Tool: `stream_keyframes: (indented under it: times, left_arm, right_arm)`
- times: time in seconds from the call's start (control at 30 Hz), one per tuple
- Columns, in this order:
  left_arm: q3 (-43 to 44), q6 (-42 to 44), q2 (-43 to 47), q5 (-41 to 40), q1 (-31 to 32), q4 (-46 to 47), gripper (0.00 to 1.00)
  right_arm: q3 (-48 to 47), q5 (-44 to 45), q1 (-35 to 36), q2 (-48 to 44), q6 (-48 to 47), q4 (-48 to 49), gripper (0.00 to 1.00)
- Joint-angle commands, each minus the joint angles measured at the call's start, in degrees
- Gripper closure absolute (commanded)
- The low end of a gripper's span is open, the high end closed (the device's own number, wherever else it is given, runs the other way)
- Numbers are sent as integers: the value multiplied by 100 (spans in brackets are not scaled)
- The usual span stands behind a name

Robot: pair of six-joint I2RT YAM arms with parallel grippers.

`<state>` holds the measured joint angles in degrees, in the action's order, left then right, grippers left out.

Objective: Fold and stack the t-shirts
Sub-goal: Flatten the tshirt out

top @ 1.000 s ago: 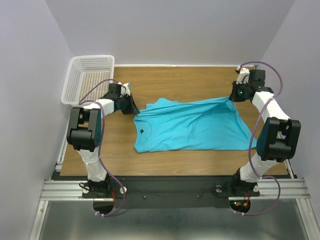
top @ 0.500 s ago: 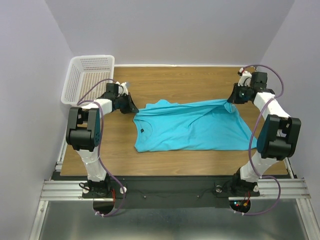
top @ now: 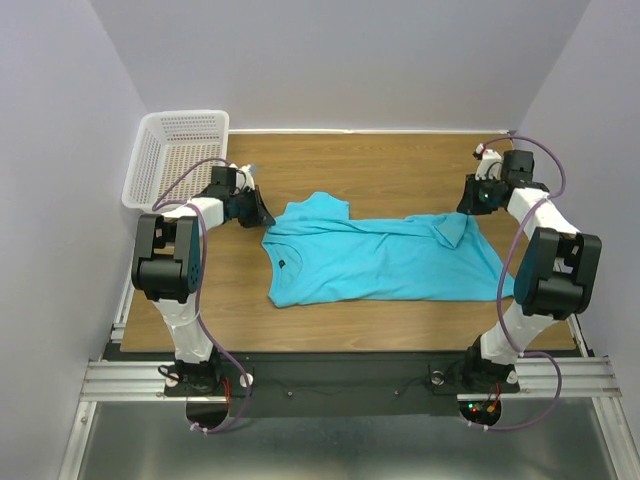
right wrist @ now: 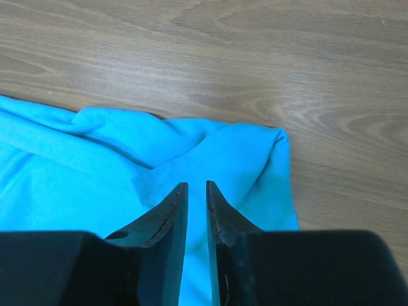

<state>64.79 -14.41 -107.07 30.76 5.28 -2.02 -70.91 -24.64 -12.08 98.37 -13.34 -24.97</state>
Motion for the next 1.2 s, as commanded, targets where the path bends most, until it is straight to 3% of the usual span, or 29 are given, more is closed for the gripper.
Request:
stream_keyframes:
  times: [0.0,0.03,0.1,0.17,0.27,0.53,1.17]
  left_arm:
    - [-125,114,388,-123,-36,-61,100]
    - [-125,114,406,-97,-36,-61,100]
    - [-134,114,406,-79,-36,-62,100]
    - [-142,123,397,-62,-36,-61,100]
    - [-160,123,388,-35,-36,-53,100]
    - [-178,114,379,0,-36,-26,100]
    - [-195,123,344,17,-36,-9,100]
  right_arm:
    - [7,-128,-49,69,-81,230,79]
    - [16,-163,-49,69,-72,247,88]
    - [25,-207,-49,86,-72,238,91]
    - [25,-391,-49,121,-72,195,84]
    - [-36,-857,90,183,-439,-174,63]
    - [113,-533,522,367,-512,-245,53]
    - [-194,-67,715,535,-388,-236,57]
